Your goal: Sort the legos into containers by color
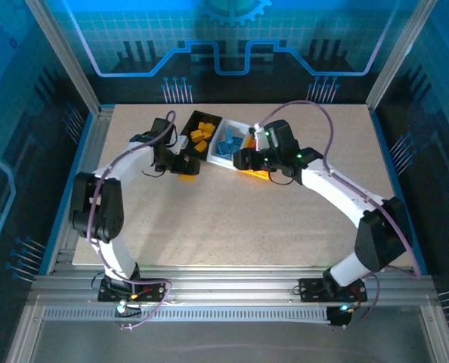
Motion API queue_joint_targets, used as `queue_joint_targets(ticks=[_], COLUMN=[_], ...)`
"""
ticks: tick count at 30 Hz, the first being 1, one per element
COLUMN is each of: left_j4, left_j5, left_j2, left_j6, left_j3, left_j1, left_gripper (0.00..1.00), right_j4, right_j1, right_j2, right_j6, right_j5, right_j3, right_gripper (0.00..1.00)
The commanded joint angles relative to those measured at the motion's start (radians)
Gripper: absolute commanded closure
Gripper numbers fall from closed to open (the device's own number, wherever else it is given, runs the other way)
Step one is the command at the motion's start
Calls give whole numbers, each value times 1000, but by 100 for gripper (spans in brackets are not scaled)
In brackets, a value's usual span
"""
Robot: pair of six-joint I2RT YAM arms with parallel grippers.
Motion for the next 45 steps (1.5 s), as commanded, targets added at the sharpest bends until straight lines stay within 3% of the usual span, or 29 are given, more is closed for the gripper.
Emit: queue_joint_targets(ticks=[1,21,37,45], left_j4=[35,-16,-74,-72], left_j5=[42,94,62,37], left_j2=[68,317,275,170], left_j6=[101,110,79,37], left_j3=[77,266,164,44], left_j1=[-12,-14,-40,-60], left_gripper=[1,1,1,1], right_j4=[-25,-65,-36,-12], right_j1=[-6,-11,-5,-4], right_j2=[-73,-142,-133,-136], right_j6=[-27,28,28,15], right_j5=[26,105,107,93], right_j3=[-21,-64,-71,-96], right_gripper=[40,40,40,40])
